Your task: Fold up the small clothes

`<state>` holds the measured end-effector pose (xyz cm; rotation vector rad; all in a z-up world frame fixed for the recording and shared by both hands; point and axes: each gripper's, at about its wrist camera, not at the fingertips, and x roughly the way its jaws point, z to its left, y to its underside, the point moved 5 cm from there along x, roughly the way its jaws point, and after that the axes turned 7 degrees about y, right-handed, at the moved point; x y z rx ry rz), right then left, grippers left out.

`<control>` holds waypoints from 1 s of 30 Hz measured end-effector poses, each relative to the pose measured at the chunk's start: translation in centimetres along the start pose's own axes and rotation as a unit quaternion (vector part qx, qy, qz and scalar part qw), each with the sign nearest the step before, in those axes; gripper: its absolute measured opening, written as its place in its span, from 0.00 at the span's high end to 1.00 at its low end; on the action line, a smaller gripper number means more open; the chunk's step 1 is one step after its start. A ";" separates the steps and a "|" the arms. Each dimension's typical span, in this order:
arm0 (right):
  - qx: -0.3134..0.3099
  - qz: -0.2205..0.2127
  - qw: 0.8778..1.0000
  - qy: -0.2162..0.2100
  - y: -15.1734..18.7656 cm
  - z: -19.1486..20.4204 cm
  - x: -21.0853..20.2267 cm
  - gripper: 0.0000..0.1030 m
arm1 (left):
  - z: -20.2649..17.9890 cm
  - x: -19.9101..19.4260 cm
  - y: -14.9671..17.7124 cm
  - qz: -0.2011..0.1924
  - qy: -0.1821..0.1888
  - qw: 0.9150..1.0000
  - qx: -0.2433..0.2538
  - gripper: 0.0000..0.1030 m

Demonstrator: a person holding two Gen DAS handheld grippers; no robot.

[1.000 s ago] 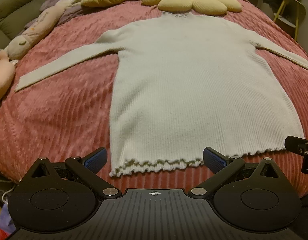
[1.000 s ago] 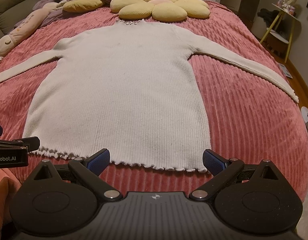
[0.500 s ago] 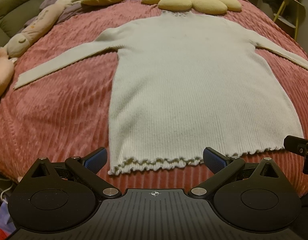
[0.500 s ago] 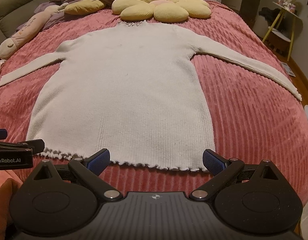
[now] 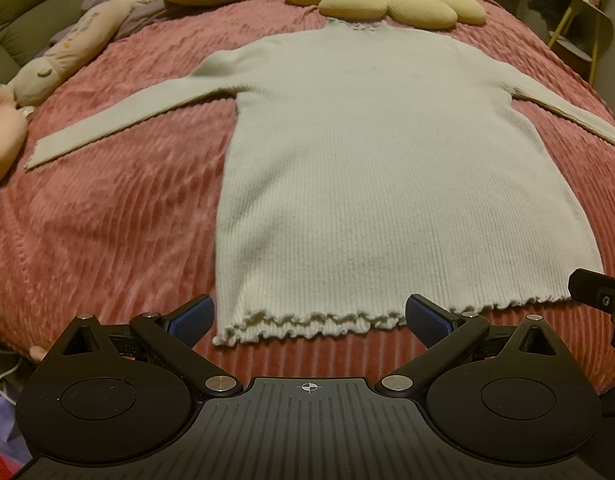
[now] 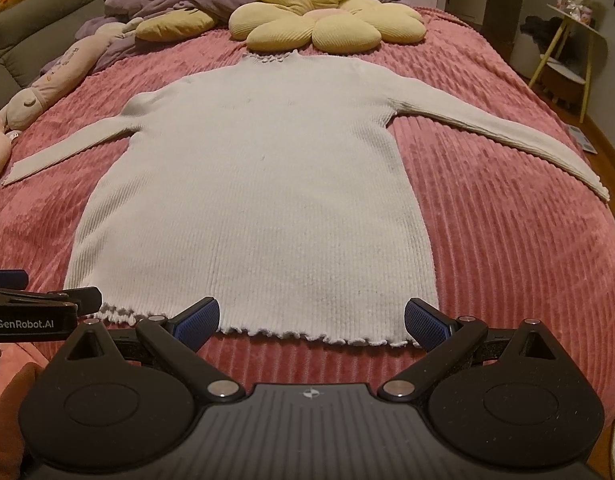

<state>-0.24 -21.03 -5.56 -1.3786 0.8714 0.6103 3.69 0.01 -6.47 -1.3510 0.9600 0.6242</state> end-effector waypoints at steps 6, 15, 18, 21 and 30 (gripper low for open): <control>0.005 -0.008 1.000 -0.007 0.0 -0.1 -0.2 0.04 | 0.0 0.0 0.0 0.001 0.004 1.000 -0.004 0.00; 0.012 -0.008 1.000 -0.012 0.0 -0.2 0.0 0.04 | 0.1 0.3 -0.1 0.003 0.005 1.000 -0.005 0.00; 0.009 -0.012 1.000 -0.017 0.1 -0.1 0.0 0.04 | 0.1 0.5 -0.2 0.005 0.004 1.000 -0.004 0.00; 0.004 -0.016 1.000 -0.022 0.0 0.0 0.1 0.04 | 0.0 0.5 -0.2 0.005 0.005 1.000 -0.005 0.00; 0.000 -0.026 0.999 -0.029 0.1 0.1 0.1 0.04 | -0.1 0.7 -0.3 0.009 0.005 1.000 -0.005 0.00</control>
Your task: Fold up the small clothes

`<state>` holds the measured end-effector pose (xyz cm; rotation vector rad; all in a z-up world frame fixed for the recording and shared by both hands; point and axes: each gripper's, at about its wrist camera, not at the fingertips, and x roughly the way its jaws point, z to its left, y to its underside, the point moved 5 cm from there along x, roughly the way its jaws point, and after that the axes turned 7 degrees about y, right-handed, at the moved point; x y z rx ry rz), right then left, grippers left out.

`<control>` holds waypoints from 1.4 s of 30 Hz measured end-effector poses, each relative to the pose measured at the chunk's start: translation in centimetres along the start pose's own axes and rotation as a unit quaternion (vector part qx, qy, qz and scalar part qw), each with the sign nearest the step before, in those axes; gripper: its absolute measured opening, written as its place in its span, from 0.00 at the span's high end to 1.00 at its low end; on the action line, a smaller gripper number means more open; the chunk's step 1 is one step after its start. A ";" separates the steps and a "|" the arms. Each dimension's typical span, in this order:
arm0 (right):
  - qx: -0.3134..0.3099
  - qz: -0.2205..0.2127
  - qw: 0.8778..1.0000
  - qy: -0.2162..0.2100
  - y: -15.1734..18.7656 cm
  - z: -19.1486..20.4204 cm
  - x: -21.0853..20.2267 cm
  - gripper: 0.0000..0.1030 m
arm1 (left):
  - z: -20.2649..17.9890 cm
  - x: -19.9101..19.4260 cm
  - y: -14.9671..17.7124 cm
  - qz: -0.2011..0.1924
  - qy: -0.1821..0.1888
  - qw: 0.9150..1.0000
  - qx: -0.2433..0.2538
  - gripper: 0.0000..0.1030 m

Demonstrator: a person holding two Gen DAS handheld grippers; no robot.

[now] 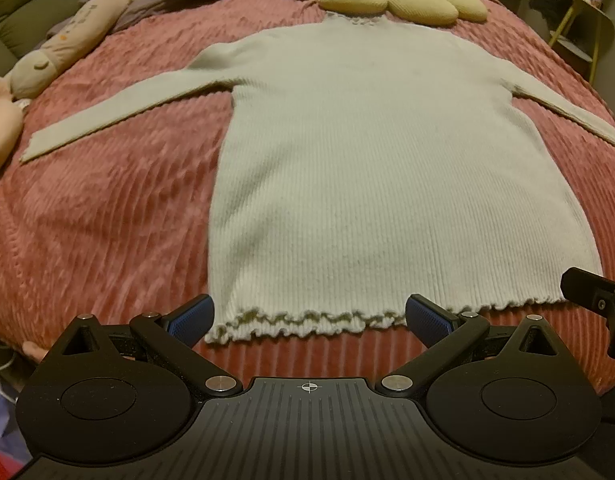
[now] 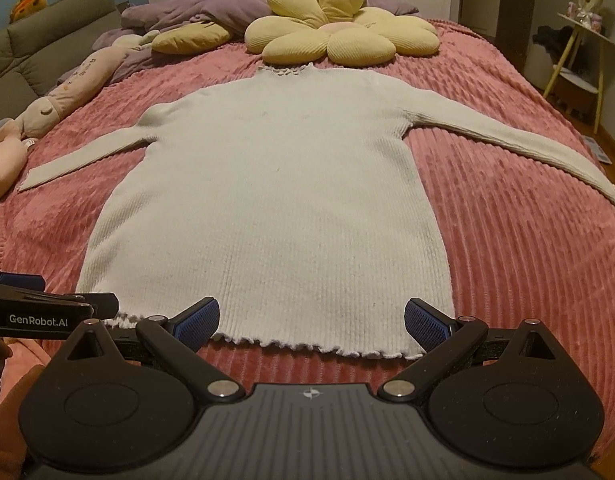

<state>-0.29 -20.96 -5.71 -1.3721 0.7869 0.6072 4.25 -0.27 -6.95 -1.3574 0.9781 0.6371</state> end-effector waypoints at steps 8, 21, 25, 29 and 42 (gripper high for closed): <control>-0.003 0.000 1.000 -0.003 0.1 0.0 0.3 0.04 | -0.2 0.4 0.0 0.008 0.000 1.000 0.002 0.00; 0.024 0.022 0.999 -0.028 0.0 -1.0 1.6 0.04 | -0.7 1.3 -0.7 0.016 0.006 1.000 0.000 0.00; 0.058 0.034 0.997 -0.043 -0.3 -2.6 2.8 0.04 | -1.1 1.6 -2.2 -0.008 0.015 1.000 0.001 0.00; 0.150 0.012 0.986 -0.071 -1.7 -7.2 4.4 0.04 | -1.8 1.9 -4.4 -0.051 0.021 0.998 0.016 0.00; 0.512 -0.082 0.853 0.065 -5.9 -37.2 12.5 0.52 | -4.0 7.1 -11.1 -0.073 0.031 0.997 0.018 0.00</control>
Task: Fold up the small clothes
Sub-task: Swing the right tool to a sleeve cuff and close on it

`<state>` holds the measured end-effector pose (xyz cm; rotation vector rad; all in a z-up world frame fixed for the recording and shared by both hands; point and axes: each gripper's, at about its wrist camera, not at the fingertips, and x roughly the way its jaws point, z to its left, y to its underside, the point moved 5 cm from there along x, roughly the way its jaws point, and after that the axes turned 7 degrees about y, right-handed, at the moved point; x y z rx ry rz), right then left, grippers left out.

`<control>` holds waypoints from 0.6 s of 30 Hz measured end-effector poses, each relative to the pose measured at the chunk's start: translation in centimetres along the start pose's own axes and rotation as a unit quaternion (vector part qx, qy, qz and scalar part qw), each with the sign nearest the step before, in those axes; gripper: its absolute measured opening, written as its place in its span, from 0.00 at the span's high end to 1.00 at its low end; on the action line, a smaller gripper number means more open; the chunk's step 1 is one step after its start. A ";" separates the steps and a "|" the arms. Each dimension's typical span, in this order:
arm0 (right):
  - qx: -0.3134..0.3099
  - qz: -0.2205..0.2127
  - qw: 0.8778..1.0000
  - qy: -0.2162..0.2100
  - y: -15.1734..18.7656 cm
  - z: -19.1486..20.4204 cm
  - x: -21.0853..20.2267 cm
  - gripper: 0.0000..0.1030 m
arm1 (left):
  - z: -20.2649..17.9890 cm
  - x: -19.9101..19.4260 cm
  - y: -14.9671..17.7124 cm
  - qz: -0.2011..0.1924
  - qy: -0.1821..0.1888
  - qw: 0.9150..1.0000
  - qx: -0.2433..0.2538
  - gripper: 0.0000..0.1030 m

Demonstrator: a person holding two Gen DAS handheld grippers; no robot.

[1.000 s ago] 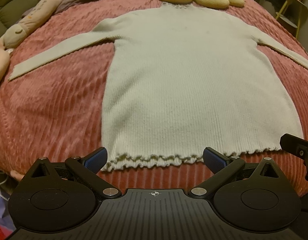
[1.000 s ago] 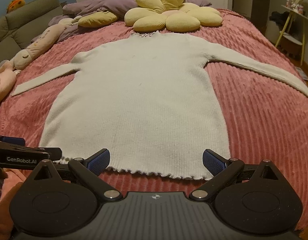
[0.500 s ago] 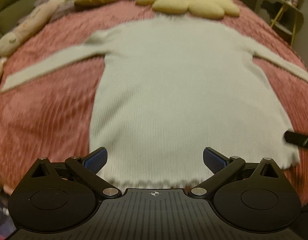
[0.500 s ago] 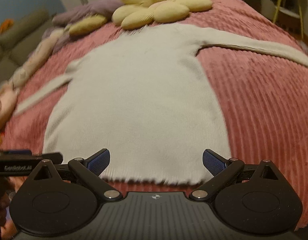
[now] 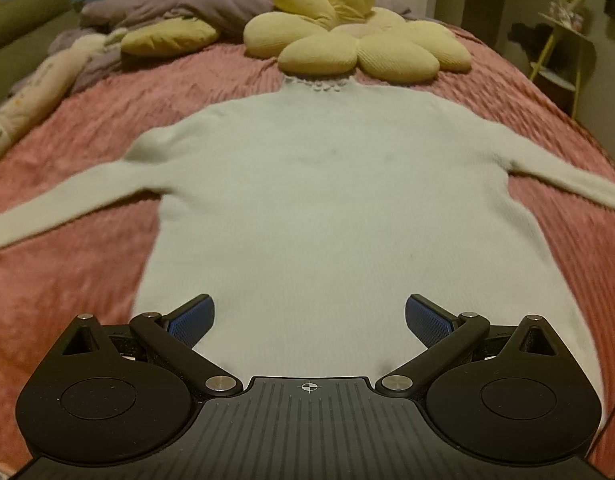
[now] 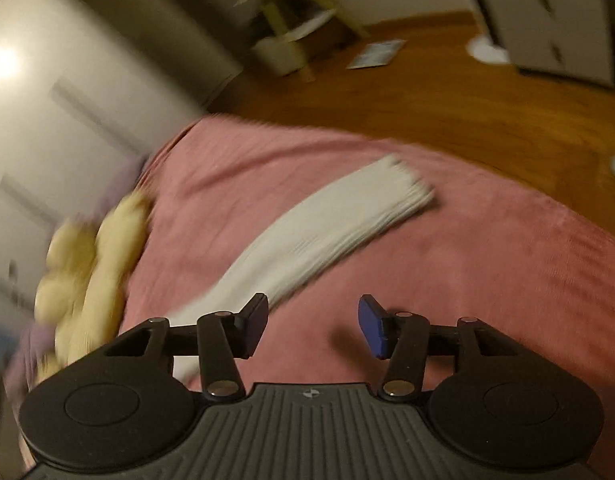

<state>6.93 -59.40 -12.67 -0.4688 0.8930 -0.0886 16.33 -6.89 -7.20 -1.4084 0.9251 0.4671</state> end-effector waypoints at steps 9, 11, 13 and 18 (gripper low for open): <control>0.120 -0.001 0.992 -0.029 -3.7 -3.4 5.2 0.54 | 0.1 2.4 -0.7 0.005 0.007 1.000 -0.001 0.00; 0.106 -0.004 0.994 -0.017 -4.1 -3.1 5.9 0.72 | 0.7 2.9 -0.9 0.009 0.005 1.000 -0.008 0.00; 0.087 -0.009 0.996 0.001 -4.3 -2.9 6.6 0.87 | 1.4 3.4 -1.0 0.014 0.005 1.000 -0.024 0.00; -0.050 -0.048 0.995 0.075 -4.0 0.8 5.8 0.92 | 3.0 3.3 -1.4 0.001 0.008 0.999 -0.043 0.00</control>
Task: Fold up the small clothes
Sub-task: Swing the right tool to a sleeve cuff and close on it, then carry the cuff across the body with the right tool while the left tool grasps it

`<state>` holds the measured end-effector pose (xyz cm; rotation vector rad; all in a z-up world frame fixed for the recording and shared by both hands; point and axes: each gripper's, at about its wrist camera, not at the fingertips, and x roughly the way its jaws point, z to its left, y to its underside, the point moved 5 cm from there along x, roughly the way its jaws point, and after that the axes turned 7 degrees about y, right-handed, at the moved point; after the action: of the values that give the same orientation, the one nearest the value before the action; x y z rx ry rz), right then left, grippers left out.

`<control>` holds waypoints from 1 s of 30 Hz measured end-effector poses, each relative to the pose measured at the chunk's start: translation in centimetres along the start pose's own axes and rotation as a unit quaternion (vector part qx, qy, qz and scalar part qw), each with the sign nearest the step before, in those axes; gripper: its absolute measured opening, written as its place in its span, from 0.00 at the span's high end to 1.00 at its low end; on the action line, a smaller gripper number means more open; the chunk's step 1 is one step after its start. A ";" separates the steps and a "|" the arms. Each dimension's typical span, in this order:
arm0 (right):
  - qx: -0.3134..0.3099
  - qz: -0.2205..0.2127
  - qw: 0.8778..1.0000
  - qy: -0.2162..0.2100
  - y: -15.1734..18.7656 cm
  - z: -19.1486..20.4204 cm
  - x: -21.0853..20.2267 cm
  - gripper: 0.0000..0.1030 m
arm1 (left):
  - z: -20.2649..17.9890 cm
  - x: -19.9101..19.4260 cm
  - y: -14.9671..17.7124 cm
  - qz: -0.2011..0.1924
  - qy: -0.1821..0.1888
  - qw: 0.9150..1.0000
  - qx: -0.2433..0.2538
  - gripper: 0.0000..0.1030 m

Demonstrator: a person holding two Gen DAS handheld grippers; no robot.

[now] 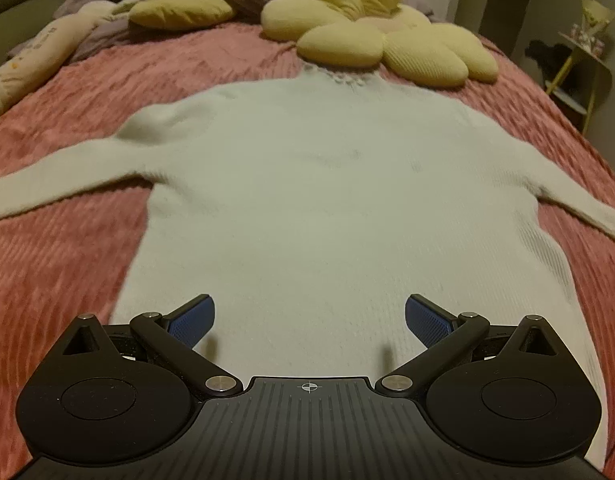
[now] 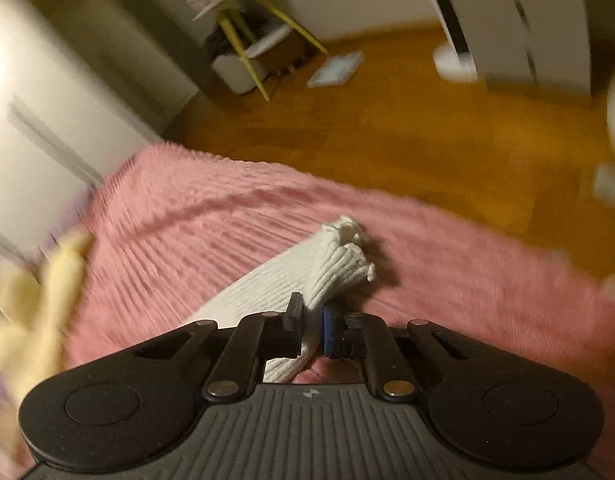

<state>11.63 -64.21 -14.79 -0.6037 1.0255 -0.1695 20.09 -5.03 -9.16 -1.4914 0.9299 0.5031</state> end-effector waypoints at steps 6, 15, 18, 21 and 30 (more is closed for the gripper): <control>-0.219 -0.088 0.969 -0.065 4.3 11.7 -5.6 0.92 | 0.2 -0.5 -1.9 -0.030 0.026 0.999 0.010 0.00; -0.474 -0.026 0.853 -0.215 22.0 24.8 -9.1 0.66 | -3.0 2.8 -6.3 -0.018 0.149 0.989 -0.006 0.00; -0.455 -0.021 0.865 -0.210 22.4 23.5 -9.5 0.61 | -5.1 5.4 -7.8 -0.001 0.185 0.982 -0.025 0.00; -0.406 -0.013 0.892 -0.197 20.9 20.2 -9.7 0.59 | -8.1 8.3 -9.0 0.027 0.235 0.971 -0.037 0.00; -0.336 0.000 0.928 -0.163 18.1 12.4 -9.4 0.49 | -13.1 16.3 -9.0 0.127 0.283 0.947 -0.087 0.31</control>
<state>14.60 -40.58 -13.00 -1.2103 0.7426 0.2946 33.89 -22.41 -14.10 -1.7247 1.5758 0.3478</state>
